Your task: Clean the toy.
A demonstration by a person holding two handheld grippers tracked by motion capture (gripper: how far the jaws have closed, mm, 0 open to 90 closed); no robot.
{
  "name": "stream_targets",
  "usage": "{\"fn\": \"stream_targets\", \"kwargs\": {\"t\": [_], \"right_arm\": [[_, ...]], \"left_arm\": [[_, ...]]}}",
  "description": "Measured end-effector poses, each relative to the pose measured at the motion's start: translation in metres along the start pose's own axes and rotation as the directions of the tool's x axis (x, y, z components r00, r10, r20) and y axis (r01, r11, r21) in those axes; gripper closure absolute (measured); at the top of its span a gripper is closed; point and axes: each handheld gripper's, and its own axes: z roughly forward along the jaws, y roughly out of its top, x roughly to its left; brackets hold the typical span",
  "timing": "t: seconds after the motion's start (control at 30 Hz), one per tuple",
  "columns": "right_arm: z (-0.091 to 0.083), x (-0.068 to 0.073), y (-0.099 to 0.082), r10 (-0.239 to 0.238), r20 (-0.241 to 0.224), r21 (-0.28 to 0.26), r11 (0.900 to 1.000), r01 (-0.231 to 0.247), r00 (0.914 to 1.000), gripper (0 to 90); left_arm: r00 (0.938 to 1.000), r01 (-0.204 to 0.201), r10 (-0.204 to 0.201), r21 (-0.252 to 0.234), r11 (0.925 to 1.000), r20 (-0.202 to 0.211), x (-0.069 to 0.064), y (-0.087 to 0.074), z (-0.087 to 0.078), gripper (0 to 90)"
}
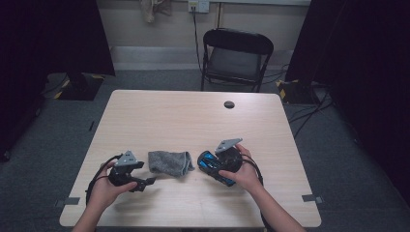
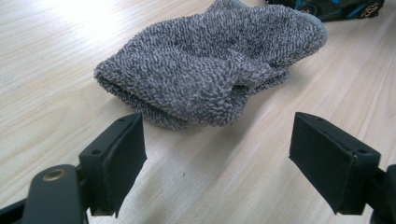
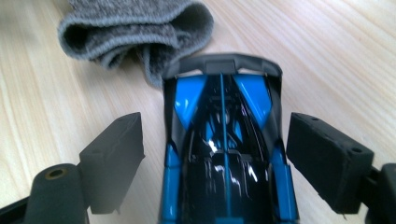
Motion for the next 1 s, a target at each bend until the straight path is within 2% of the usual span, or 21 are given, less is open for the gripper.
{"fn": "stream_targets", "kwargs": {"t": [0.2,0.33,0.53,0.6,0.83,1.0], "right_arm": [[0.002,-0.003,-0.012,0.005,0.019,0.027,0.9996,-0.005,0.9998,18.8],[0.002,-0.003,-0.020,0.010,0.009,0.030,0.9995,-0.011,0.9999,18.8],[0.004,-0.001,-0.025,-0.009,0.022,0.028,0.9996,0.008,0.9997,18.7],[0.004,0.002,-0.025,-0.018,0.042,0.033,0.9993,0.016,0.9989,18.5],[0.004,0.004,-0.030,-0.006,0.054,-0.001,1.0000,0.007,0.9985,17.8],[0.003,0.002,-0.033,-0.001,0.053,-0.030,0.9996,0.002,0.9986,22.0]], "left_arm": [[1.0000,-0.001,0.001,0.000,1.0000,-0.003,0.000,0.000,0.000,18.2],[1.0000,0.000,0.000,-0.002,1.0000,-0.002,0.000,0.001,0.000,18.2],[1.0000,0.003,-0.003,-0.002,1.0000,-0.004,0.000,0.001,0.000,18.2],[1.0000,0.004,-0.004,-0.001,1.0000,-0.006,0.000,0.001,0.000,18.2],[1.0000,0.003,-0.003,-0.003,1.0000,-0.008,0.001,0.001,0.000,18.2],[0.9999,0.000,0.000,-0.007,1.0000,-0.014,0.000,0.002,-0.002,18.2]]}}
